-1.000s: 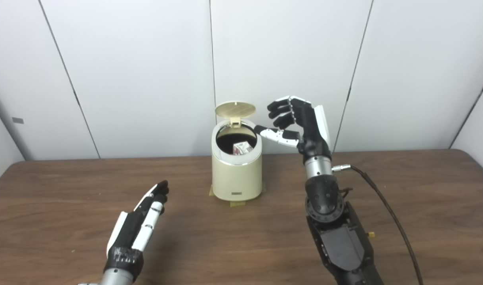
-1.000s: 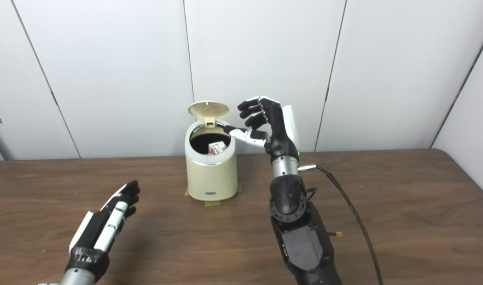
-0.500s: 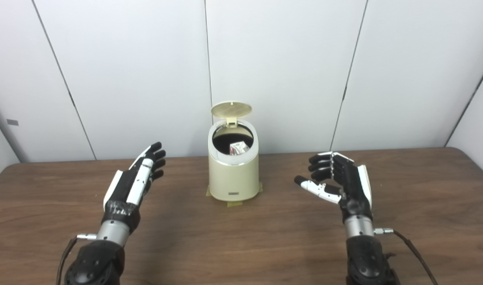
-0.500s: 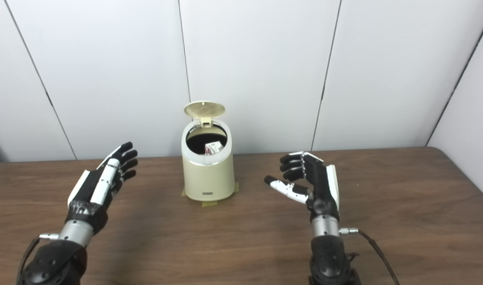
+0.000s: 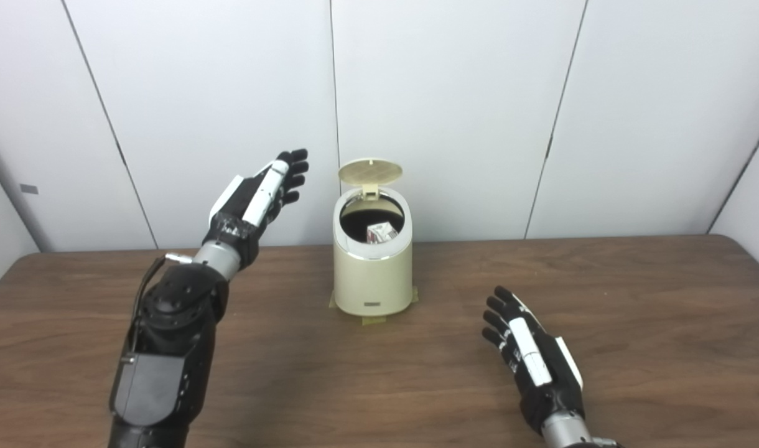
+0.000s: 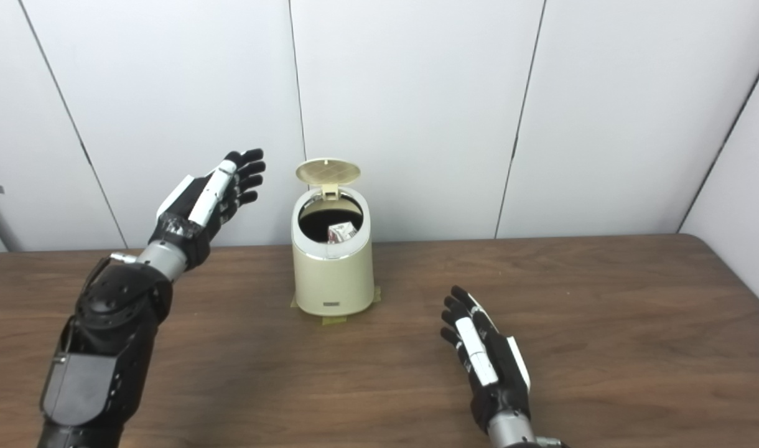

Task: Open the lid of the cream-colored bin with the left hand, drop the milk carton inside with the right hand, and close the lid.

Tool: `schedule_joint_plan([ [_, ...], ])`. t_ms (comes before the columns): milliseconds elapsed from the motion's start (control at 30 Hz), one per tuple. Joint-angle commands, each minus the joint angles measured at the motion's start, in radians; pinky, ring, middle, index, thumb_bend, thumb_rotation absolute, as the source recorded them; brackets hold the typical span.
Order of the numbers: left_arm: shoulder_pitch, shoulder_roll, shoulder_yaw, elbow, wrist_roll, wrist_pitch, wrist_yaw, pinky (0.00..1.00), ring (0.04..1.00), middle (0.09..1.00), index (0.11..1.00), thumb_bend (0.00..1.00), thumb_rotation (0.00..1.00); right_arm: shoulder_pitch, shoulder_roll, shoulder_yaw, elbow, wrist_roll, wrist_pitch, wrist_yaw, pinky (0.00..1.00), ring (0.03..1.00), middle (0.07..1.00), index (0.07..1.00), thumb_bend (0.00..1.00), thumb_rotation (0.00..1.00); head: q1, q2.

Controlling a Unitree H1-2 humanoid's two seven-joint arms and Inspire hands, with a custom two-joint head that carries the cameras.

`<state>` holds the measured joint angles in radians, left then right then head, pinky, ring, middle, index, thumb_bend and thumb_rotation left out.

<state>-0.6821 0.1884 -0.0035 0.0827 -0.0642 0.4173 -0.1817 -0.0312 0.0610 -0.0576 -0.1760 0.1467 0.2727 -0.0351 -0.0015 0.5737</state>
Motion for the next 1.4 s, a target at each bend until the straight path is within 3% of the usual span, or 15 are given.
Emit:
schedule_joint_plan([
  [0,-0.083,0.016,-0.007,0.014,0.010,-0.032,-0.011,0.94,0.930,0.920,0.913,0.47,0.93,0.000,0.008,0.005,-0.037,0.014,-0.021,0.014,0.86,0.898,0.888,0.900,0.59,1.00,0.000,0.000],
  [167,-0.150,0.023,-0.038,0.088,0.037,-0.066,-0.022,0.94,0.934,0.927,0.924,0.46,0.98,0.022,0.005,0.017,-0.031,-0.006,-0.039,0.012,0.89,0.903,0.887,0.895,0.58,1.00,0.003,-0.003],
  [367,-0.218,0.036,-0.084,0.159,0.074,-0.106,-0.054,0.93,0.927,0.905,0.909,0.45,1.00,0.023,0.011,-0.001,-0.014,-0.001,-0.055,-0.006,0.81,0.876,0.884,0.876,0.55,0.98,0.002,-0.007],
  [633,-0.281,0.073,-0.182,0.223,0.164,-0.194,-0.123,0.92,0.893,0.848,0.888,0.45,1.00,0.020,0.005,-0.005,-0.001,0.016,-0.040,0.008,0.78,0.850,0.872,0.904,0.55,0.98,-0.007,-0.010],
  [800,-0.300,0.112,-0.274,0.230,0.305,-0.252,-0.131,0.91,0.894,0.832,0.859,0.46,1.00,0.015,0.014,-0.014,-0.001,0.035,-0.026,0.003,0.75,0.812,0.839,0.902,0.55,0.97,-0.013,-0.008],
  [867,-0.303,0.124,-0.296,0.233,0.342,-0.279,-0.134,0.96,0.921,0.839,0.852,0.47,1.00,0.014,0.018,-0.014,-0.008,0.038,-0.014,-0.003,0.73,0.797,0.830,0.904,0.56,0.99,-0.013,-0.008],
  [1000,-0.303,0.166,-0.351,0.208,0.439,-0.344,-0.157,0.90,0.879,0.836,0.844,0.46,1.00,0.005,0.028,-0.013,-0.021,0.029,0.019,-0.023,0.71,0.784,0.817,0.912,0.55,1.00,-0.012,-0.008],
  [1133,-0.294,0.194,-0.393,0.164,0.530,-0.336,-0.196,0.83,0.865,0.861,0.842,0.48,1.00,0.001,0.027,-0.014,-0.027,0.042,0.058,-0.022,0.74,0.798,0.822,0.924,0.55,1.00,-0.012,-0.007],
  [1367,-0.259,0.216,-0.411,0.092,0.575,-0.347,-0.277,0.78,0.852,0.862,0.838,0.47,1.00,0.000,0.022,-0.017,-0.031,0.046,0.073,-0.019,0.73,0.799,0.821,0.929,0.54,1.00,-0.010,-0.004],
])
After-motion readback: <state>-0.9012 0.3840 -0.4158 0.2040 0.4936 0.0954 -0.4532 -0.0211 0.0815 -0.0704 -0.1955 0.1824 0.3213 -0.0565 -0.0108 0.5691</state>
